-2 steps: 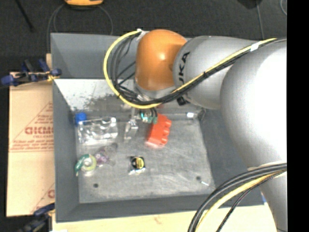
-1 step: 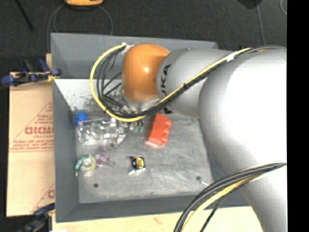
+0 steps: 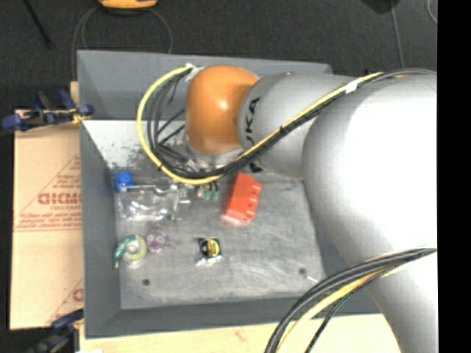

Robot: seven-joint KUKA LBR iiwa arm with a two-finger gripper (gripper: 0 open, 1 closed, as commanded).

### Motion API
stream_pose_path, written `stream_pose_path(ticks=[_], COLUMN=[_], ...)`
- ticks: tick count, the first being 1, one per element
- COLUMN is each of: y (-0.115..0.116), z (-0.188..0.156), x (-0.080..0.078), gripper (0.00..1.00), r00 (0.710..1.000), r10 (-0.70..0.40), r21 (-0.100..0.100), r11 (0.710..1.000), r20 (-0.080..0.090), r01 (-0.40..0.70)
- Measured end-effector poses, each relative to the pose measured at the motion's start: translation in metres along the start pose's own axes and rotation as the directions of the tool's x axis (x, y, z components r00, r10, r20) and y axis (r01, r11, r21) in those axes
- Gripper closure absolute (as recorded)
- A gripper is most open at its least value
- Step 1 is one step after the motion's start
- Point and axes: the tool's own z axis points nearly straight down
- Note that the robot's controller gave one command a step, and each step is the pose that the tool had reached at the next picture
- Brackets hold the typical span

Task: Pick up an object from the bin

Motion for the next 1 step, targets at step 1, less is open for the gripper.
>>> stream_pose_path(ticks=[1], y=[0.0396], z=[0.0056], x=[0.0084], gripper=[1.00], r00=[0.987], r10=[-0.161], r21=[0.013], r11=[0.987], r20=[0.010], r01=[0.161])
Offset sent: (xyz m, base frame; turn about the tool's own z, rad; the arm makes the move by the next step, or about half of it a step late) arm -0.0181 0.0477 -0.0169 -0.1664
